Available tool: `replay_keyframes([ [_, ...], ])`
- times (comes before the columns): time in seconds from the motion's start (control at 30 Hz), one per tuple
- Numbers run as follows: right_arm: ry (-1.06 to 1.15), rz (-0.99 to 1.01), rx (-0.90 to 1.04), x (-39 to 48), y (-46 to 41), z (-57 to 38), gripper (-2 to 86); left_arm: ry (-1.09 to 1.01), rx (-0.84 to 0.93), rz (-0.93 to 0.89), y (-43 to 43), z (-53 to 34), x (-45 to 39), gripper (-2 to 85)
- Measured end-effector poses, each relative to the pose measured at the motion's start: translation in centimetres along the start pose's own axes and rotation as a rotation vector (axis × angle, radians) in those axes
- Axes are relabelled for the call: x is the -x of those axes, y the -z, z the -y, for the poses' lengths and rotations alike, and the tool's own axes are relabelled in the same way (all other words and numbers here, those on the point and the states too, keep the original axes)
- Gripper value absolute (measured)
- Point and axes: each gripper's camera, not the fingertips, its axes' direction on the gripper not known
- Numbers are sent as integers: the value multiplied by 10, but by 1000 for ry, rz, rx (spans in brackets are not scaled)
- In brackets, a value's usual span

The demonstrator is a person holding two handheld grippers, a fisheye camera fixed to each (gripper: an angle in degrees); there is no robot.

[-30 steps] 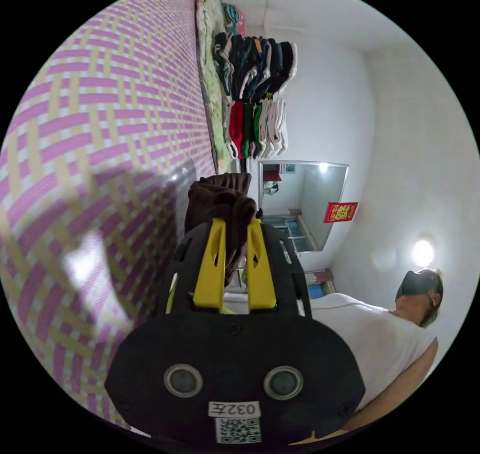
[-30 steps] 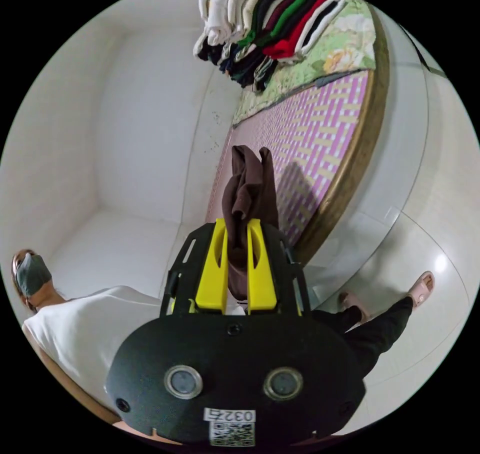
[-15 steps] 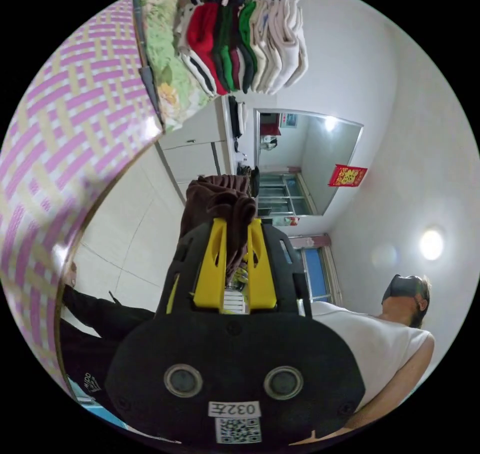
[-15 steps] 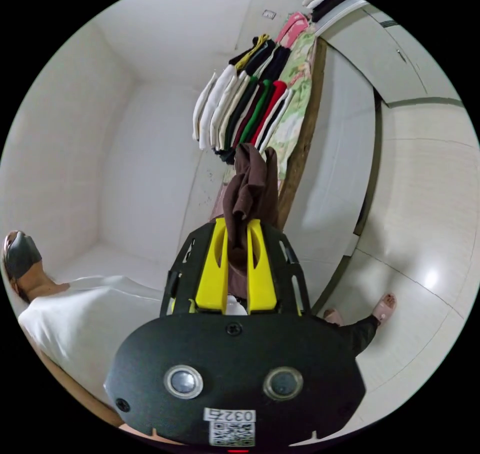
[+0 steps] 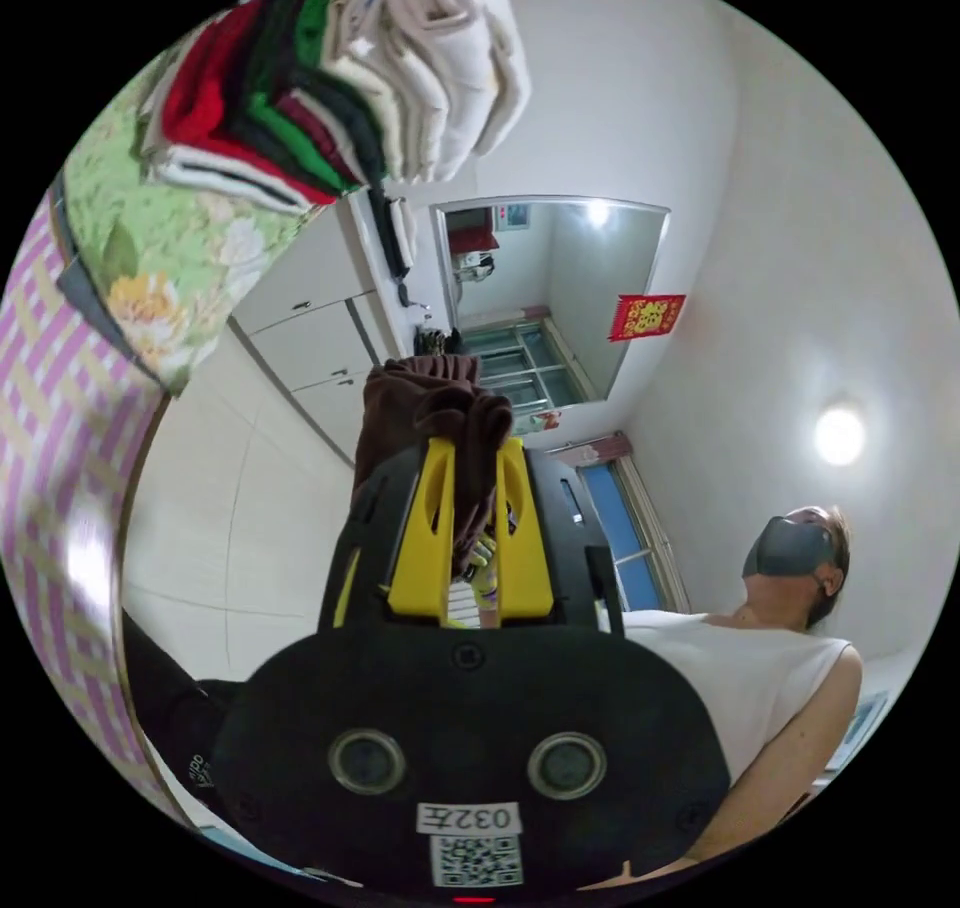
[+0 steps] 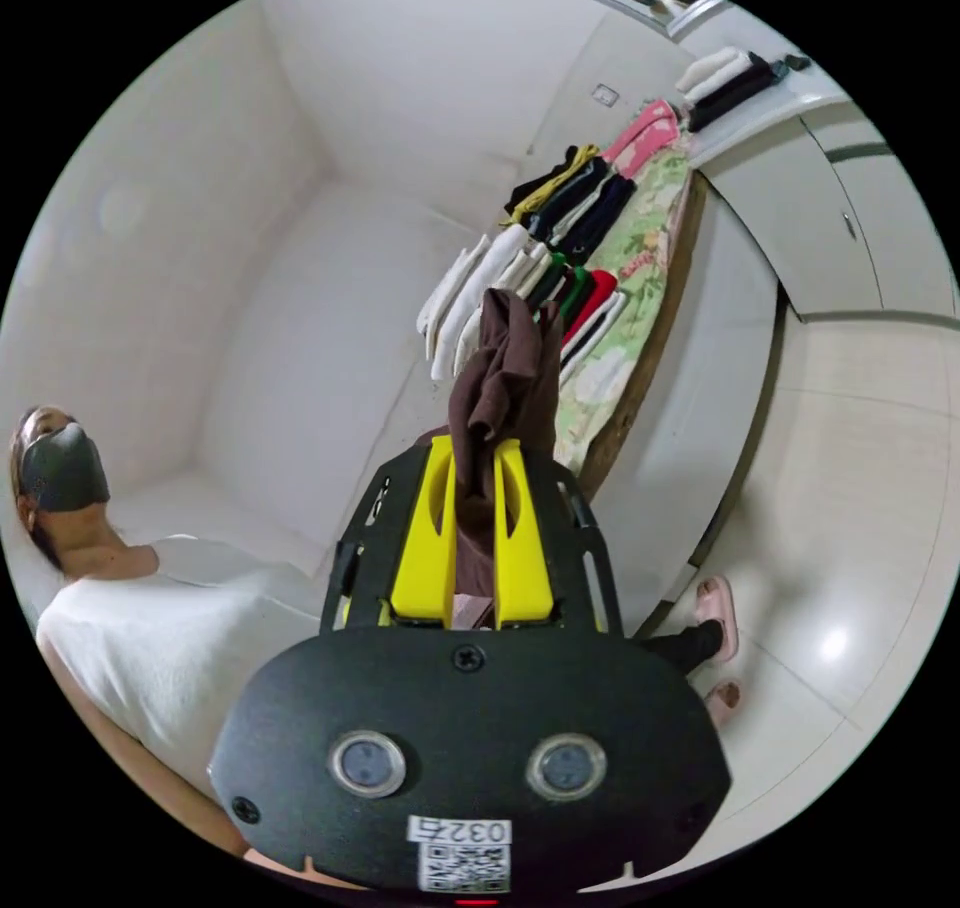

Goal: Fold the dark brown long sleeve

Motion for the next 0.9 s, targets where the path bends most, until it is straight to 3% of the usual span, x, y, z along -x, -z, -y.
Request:
replay_keyframes([
  [0.33,237,183,67,62,-50,148,58,-317,-109,-140,82,165,-122,27],
  [0.53,345,304,134,114,-93,259,57,-378,-150,-189,142,282,-200,27],
  [0.7,311,399,159,138,-118,338,57,-248,-258,-255,176,357,-221,27],
  [0.8,211,400,181,108,-140,382,58,-117,-379,-134,197,393,-192,28],
  [0.9,21,257,228,28,-176,412,61,136,-441,57,209,420,-116,29],
])
